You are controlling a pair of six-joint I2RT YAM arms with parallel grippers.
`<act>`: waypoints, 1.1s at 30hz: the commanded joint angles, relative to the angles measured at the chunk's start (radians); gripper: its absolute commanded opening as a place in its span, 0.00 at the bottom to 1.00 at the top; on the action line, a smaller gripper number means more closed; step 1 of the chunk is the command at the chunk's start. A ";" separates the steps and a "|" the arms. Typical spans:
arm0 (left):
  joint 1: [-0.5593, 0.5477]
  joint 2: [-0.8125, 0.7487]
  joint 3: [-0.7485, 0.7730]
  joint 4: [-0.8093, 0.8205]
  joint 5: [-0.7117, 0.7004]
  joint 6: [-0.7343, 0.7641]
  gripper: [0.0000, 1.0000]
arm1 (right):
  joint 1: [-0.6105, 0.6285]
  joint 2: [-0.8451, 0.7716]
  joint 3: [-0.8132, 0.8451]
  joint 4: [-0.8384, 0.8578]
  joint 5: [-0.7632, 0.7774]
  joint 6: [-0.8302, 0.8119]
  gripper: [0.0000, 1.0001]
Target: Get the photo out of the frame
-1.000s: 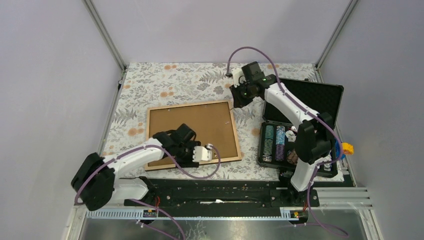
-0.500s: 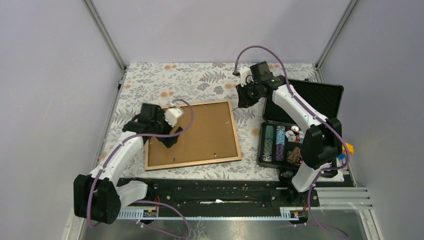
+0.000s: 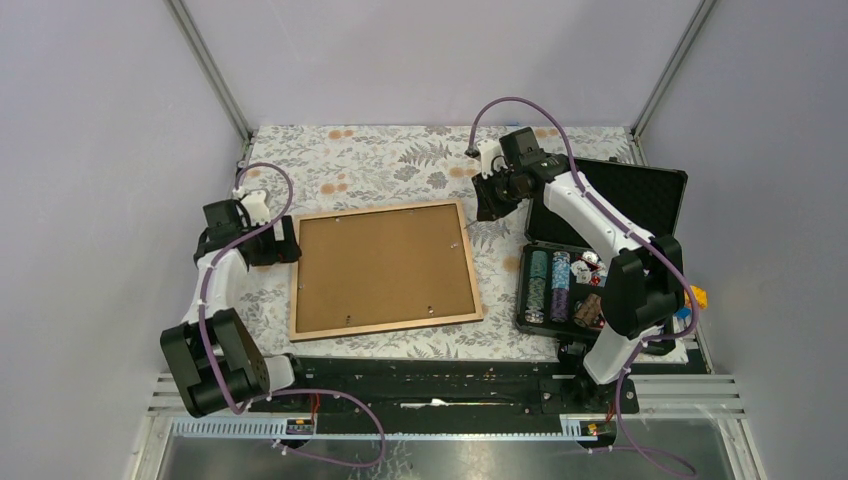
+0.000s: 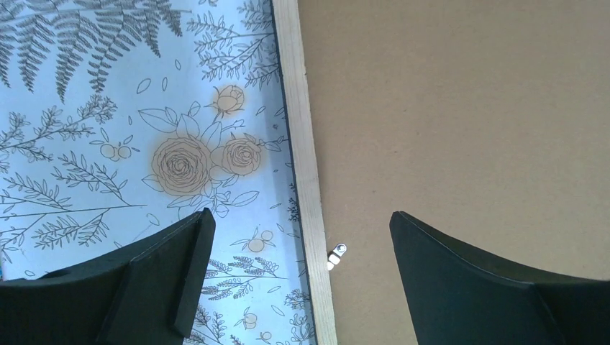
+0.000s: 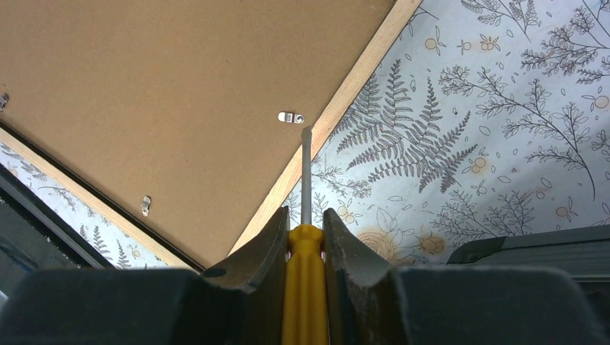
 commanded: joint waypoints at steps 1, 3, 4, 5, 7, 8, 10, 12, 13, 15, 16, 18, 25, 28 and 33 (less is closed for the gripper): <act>0.006 0.039 -0.003 0.048 -0.043 -0.011 0.99 | -0.005 -0.047 -0.001 0.032 -0.013 0.006 0.00; 0.007 0.041 -0.022 0.066 -0.064 -0.004 0.99 | -0.005 -0.043 0.001 0.033 -0.019 0.010 0.00; 0.006 0.042 -0.031 0.076 -0.072 -0.005 0.98 | -0.005 -0.042 0.001 0.034 -0.020 0.012 0.00; 0.007 0.045 -0.039 0.083 -0.077 -0.005 0.98 | -0.004 -0.041 0.001 0.036 -0.022 0.014 0.00; 0.006 0.056 -0.050 0.093 -0.078 -0.004 0.95 | -0.005 -0.037 0.003 0.037 -0.025 0.017 0.00; 0.006 0.065 -0.051 0.100 -0.085 -0.003 0.93 | -0.005 -0.035 0.005 0.037 -0.024 0.017 0.00; 0.007 0.084 -0.050 0.115 -0.104 -0.003 0.90 | -0.005 -0.032 0.008 0.035 -0.026 0.018 0.00; 0.007 0.097 -0.053 0.120 -0.092 -0.003 0.87 | -0.005 -0.031 0.008 0.035 -0.024 0.018 0.00; 0.006 0.105 -0.055 0.116 -0.066 0.001 0.84 | -0.005 -0.029 0.008 0.035 -0.023 0.016 0.00; 0.007 0.126 -0.059 0.119 -0.042 -0.003 0.77 | -0.004 -0.026 0.011 0.036 -0.024 0.016 0.00; 0.006 0.137 -0.060 0.123 -0.035 -0.005 0.71 | -0.005 -0.023 0.011 0.035 -0.024 0.017 0.00; 0.006 0.165 -0.051 0.128 -0.027 -0.006 0.62 | -0.005 -0.020 0.011 0.036 -0.028 0.018 0.00; 0.003 0.227 -0.011 0.143 0.002 -0.020 0.50 | -0.005 -0.009 0.016 0.036 -0.035 0.020 0.00; 0.000 0.274 0.010 0.142 0.014 -0.025 0.49 | -0.004 -0.008 0.016 0.036 -0.032 0.019 0.00; -0.029 0.329 0.031 0.156 0.014 -0.014 0.38 | -0.005 -0.002 0.019 0.036 -0.030 0.015 0.00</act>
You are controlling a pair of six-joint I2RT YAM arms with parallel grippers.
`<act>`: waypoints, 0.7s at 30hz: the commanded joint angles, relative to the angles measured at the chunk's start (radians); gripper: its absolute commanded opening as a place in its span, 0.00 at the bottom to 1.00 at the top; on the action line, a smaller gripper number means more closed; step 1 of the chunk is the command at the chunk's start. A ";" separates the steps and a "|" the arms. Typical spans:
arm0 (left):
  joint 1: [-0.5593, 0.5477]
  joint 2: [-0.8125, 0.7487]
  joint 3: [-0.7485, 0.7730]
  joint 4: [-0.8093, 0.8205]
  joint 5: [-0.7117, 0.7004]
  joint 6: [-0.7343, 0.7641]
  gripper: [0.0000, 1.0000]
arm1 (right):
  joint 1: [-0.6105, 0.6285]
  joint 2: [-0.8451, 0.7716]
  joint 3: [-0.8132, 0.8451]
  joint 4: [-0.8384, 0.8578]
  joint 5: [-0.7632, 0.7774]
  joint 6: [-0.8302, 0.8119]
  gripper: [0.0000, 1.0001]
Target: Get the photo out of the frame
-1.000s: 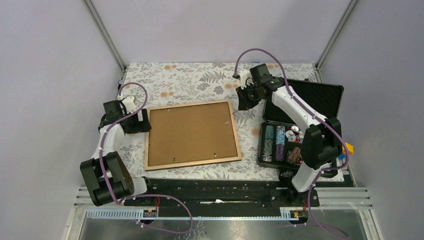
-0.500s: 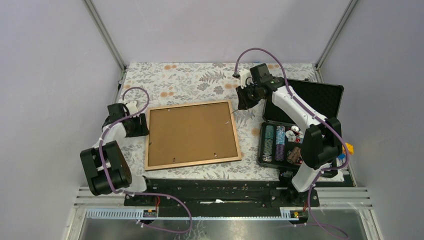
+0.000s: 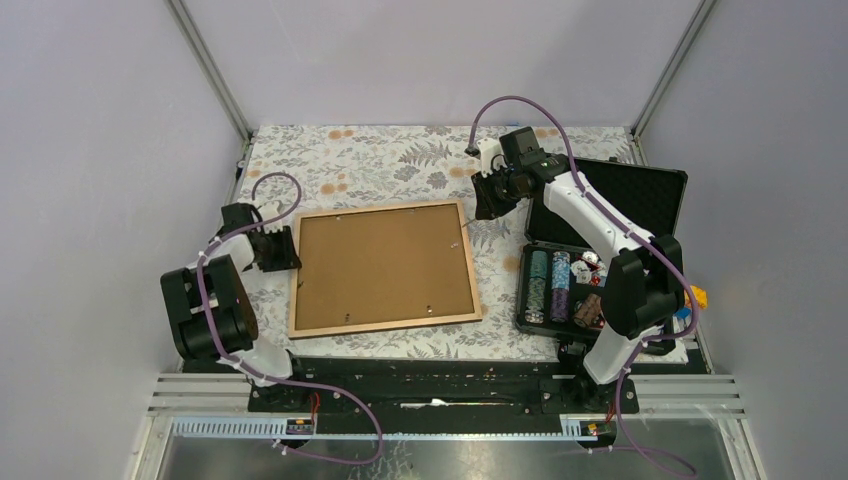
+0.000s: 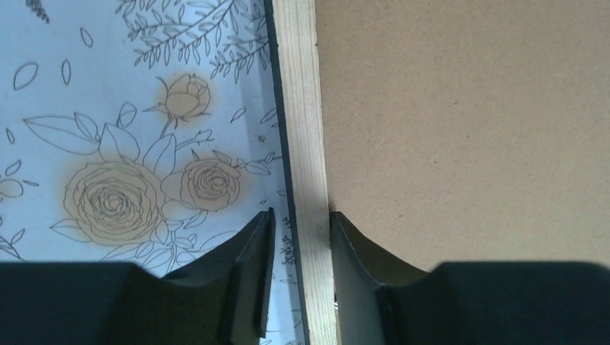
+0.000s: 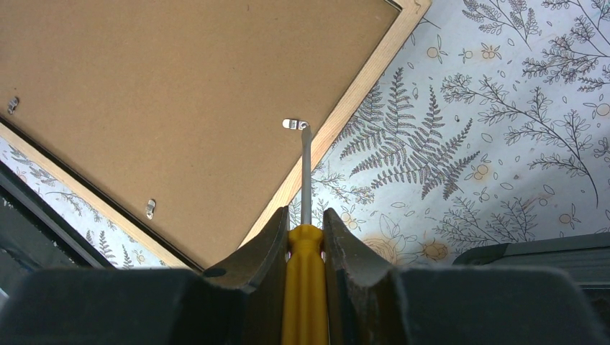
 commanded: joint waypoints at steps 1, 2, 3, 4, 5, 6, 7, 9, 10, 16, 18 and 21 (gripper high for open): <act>-0.038 0.043 0.042 0.059 0.008 0.020 0.34 | -0.005 -0.002 0.021 0.019 -0.017 0.001 0.00; -0.054 0.051 0.049 0.059 -0.002 0.041 0.29 | -0.005 0.002 0.021 0.018 -0.018 0.000 0.00; -0.073 0.068 0.065 0.051 -0.008 0.068 0.27 | -0.006 0.004 0.022 0.019 -0.018 -0.001 0.00; -0.086 0.086 0.089 0.038 -0.004 0.093 0.24 | -0.004 0.005 0.023 0.019 -0.019 -0.002 0.00; -0.094 0.114 0.120 0.017 0.008 0.123 0.23 | -0.005 0.007 0.021 0.019 -0.019 -0.002 0.00; -0.100 0.141 0.161 -0.001 0.016 0.151 0.21 | -0.004 0.011 0.021 0.019 -0.022 -0.003 0.00; -0.104 0.177 0.202 -0.026 0.024 0.183 0.20 | -0.006 0.014 0.022 0.020 -0.022 -0.003 0.00; -0.114 0.252 0.309 -0.083 0.048 0.236 0.19 | -0.005 0.019 0.023 0.019 -0.026 -0.003 0.00; -0.122 0.293 0.360 -0.108 0.047 0.258 0.19 | -0.005 0.020 0.023 0.018 -0.026 -0.001 0.00; -0.158 0.485 0.642 -0.190 0.018 0.396 0.28 | -0.005 0.014 0.009 0.019 -0.029 -0.003 0.00; -0.173 0.546 0.743 -0.216 0.008 0.419 0.40 | -0.004 0.012 0.007 0.019 -0.028 -0.001 0.00; -0.186 0.614 0.926 -0.305 0.032 0.411 0.64 | -0.005 0.007 0.009 0.018 -0.026 0.003 0.00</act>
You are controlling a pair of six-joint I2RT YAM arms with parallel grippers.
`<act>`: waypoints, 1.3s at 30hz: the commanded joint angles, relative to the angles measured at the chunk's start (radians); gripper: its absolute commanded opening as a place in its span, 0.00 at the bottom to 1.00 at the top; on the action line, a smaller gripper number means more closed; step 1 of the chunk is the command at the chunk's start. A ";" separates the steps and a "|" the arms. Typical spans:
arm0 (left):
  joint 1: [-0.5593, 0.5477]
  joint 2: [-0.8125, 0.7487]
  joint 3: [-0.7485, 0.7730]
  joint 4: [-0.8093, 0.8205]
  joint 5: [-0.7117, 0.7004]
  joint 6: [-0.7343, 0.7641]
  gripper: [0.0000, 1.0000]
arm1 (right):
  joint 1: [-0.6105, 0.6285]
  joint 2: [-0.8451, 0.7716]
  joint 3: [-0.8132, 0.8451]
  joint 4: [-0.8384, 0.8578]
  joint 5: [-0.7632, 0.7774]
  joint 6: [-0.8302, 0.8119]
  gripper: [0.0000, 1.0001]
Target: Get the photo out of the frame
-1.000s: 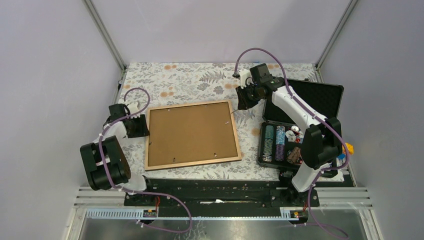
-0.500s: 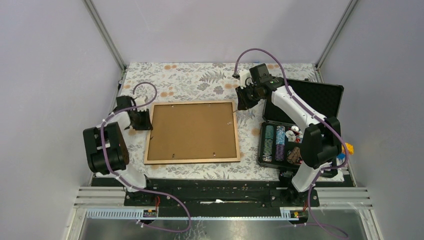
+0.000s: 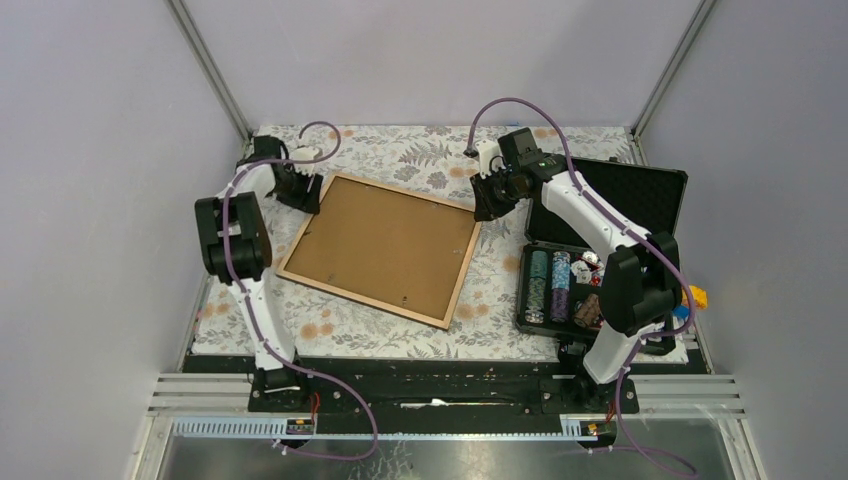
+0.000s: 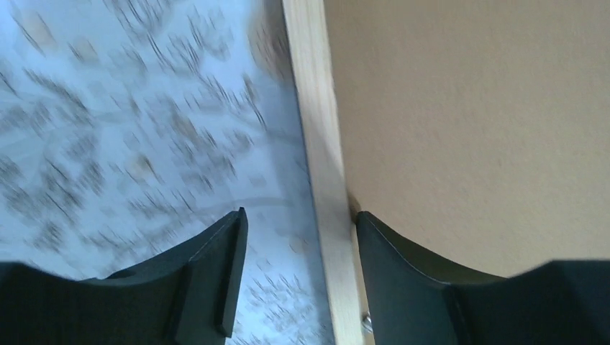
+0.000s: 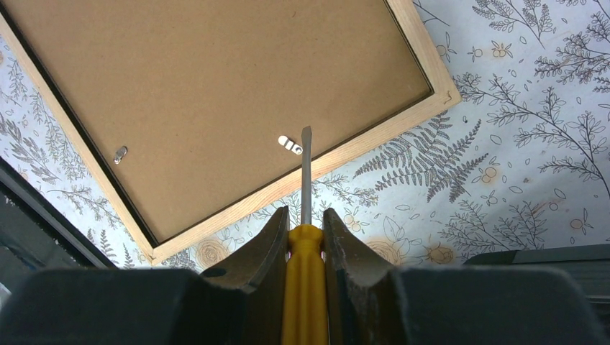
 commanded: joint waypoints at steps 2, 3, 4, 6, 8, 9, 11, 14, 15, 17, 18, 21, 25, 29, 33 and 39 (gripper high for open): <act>-0.022 0.054 0.259 -0.109 0.009 0.006 0.73 | -0.006 -0.020 0.011 0.013 -0.014 0.007 0.00; -0.031 0.022 0.268 -0.114 0.010 -0.027 0.75 | -0.008 -0.027 0.010 0.013 -0.014 0.009 0.00; -0.040 -0.025 0.250 -0.100 0.008 -0.056 0.77 | -0.014 -0.032 0.012 0.012 -0.011 0.010 0.00; -0.075 -0.157 0.130 -0.001 -0.057 -0.147 0.81 | -0.029 -0.038 0.017 0.012 -0.012 0.014 0.00; -0.133 -0.307 -0.046 0.129 -0.115 -0.194 0.96 | -0.045 -0.040 0.026 0.009 -0.020 0.017 0.00; -0.179 -0.376 -0.106 0.173 -0.138 -0.206 0.98 | -0.053 -0.041 0.032 0.008 -0.023 0.019 0.00; -0.230 -0.513 -0.232 0.304 -0.219 -0.276 0.99 | -0.063 -0.047 0.039 0.004 -0.026 0.022 0.00; -0.238 -0.689 -0.346 0.408 -0.185 -0.321 0.99 | -0.067 -0.059 0.044 -0.004 -0.023 0.024 0.00; -0.241 -0.712 -0.349 0.388 -0.142 -0.319 0.99 | -0.069 -0.062 0.048 -0.008 -0.023 0.023 0.00; -0.275 -0.719 -0.319 0.301 -0.095 -0.360 0.99 | -0.074 -0.067 0.062 -0.016 -0.022 0.027 0.00; -0.322 -0.722 -0.306 0.257 -0.122 -0.373 0.99 | -0.076 -0.070 0.070 -0.018 -0.021 0.031 0.00; -0.466 -0.754 -0.341 0.242 -0.214 -0.427 0.99 | -0.087 -0.069 0.095 -0.020 -0.018 0.047 0.00; -0.657 -0.729 -0.388 0.257 -0.286 -0.472 0.99 | -0.100 -0.053 0.124 -0.031 -0.010 0.067 0.00; -0.877 -0.651 -0.448 0.340 -0.399 -0.505 0.98 | -0.111 -0.036 0.137 -0.030 -0.015 0.086 0.00; -1.001 -0.516 -0.422 0.353 -0.448 -0.555 0.93 | -0.118 -0.014 0.170 -0.045 -0.014 0.092 0.00; -1.099 -0.371 -0.363 0.353 -0.457 -0.539 0.82 | -0.129 0.020 0.216 -0.055 -0.029 0.106 0.00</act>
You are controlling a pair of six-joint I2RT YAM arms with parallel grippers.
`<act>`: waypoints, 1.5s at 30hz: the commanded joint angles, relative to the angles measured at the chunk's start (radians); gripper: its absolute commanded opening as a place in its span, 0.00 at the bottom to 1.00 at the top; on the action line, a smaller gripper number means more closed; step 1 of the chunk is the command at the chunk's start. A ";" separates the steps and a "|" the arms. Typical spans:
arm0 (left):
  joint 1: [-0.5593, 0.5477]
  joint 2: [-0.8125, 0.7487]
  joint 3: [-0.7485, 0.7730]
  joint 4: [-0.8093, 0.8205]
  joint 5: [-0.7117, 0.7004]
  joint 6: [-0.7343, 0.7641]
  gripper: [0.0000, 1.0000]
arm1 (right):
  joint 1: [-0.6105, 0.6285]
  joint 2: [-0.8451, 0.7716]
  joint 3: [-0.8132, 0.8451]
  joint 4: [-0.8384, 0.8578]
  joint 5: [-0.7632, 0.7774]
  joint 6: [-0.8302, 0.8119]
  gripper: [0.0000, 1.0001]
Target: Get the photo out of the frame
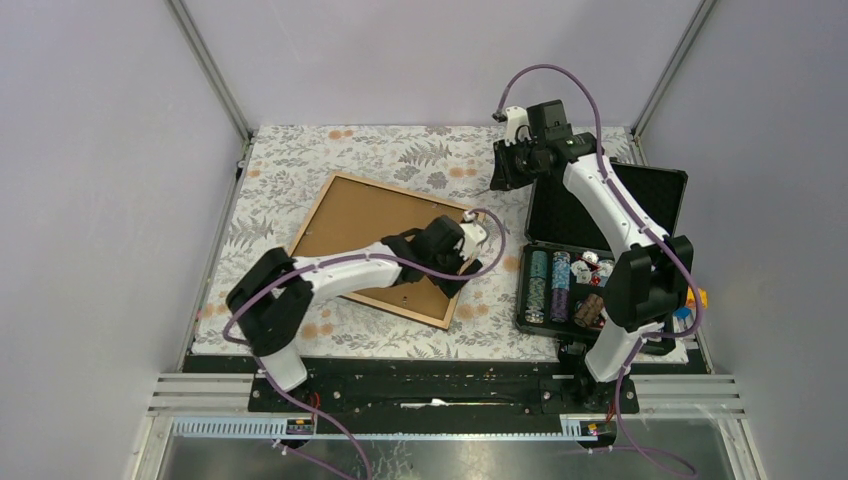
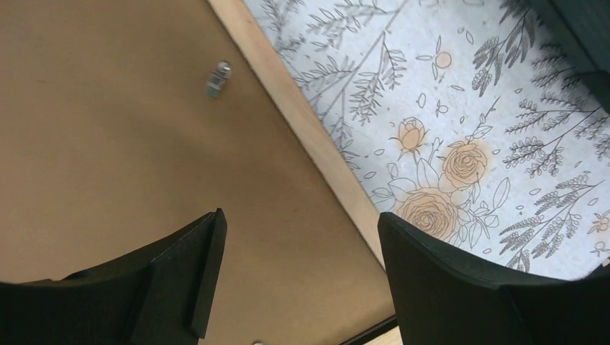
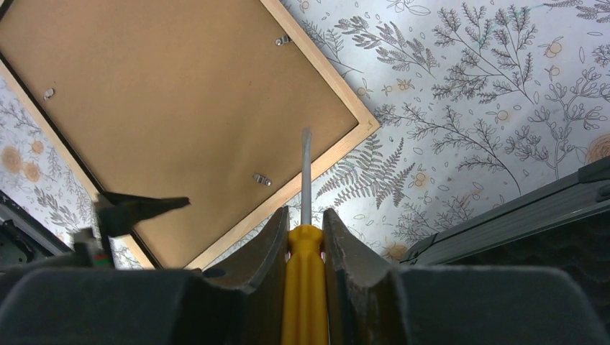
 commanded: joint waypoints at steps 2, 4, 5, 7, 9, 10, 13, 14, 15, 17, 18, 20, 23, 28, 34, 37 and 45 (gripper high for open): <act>-0.039 0.084 0.088 0.056 -0.046 -0.020 0.77 | -0.011 0.018 0.053 -0.006 -0.035 0.026 0.00; -0.039 0.124 0.118 0.059 -0.044 -0.016 0.70 | -0.012 0.020 0.047 -0.006 -0.041 0.026 0.00; -0.040 0.145 0.132 0.059 -0.040 -0.012 0.69 | -0.012 0.021 0.046 -0.006 -0.044 0.026 0.00; -0.040 0.182 0.155 0.058 -0.035 -0.007 0.62 | -0.013 0.022 0.046 -0.006 -0.051 0.026 0.00; -0.040 0.210 0.173 0.056 -0.017 -0.003 0.53 | -0.013 0.022 0.048 -0.006 -0.051 0.027 0.00; -0.041 0.228 0.179 0.058 -0.011 -0.003 0.49 | -0.015 0.022 0.049 -0.006 -0.052 0.026 0.00; -0.042 0.258 0.196 0.057 0.000 0.018 0.42 | -0.014 0.022 0.049 -0.006 -0.053 0.028 0.00; -0.044 0.265 0.199 0.052 0.004 0.029 0.41 | -0.015 0.021 0.049 -0.006 -0.052 0.028 0.00; -0.046 0.275 0.203 0.047 -0.001 0.033 0.41 | -0.014 0.020 0.048 -0.006 -0.051 0.027 0.00; -0.046 0.292 0.204 0.034 -0.010 0.038 0.41 | -0.015 0.022 0.048 -0.006 -0.053 0.027 0.00; -0.046 0.300 0.203 0.025 -0.014 0.041 0.45 | -0.014 0.023 0.046 -0.005 -0.054 0.027 0.00; -0.046 0.307 0.188 0.016 -0.018 0.042 0.48 | -0.015 0.023 0.046 -0.005 -0.056 0.026 0.00; -0.046 0.299 0.144 0.018 0.002 0.052 0.45 | -0.015 0.021 0.043 -0.005 -0.055 0.026 0.00; -0.049 0.245 0.067 0.013 0.000 0.161 0.31 | -0.014 0.016 0.036 -0.004 -0.049 0.020 0.00; -0.044 0.185 0.023 -0.120 0.059 0.368 0.15 | -0.014 0.018 0.021 0.004 -0.058 0.020 0.00; -0.039 0.151 -0.020 -0.172 0.082 0.444 0.10 | -0.015 0.012 0.012 0.004 -0.071 0.014 0.00; -0.032 -0.020 -0.211 -0.294 0.202 0.676 0.16 | -0.014 -0.036 -0.065 -0.002 -0.109 -0.043 0.00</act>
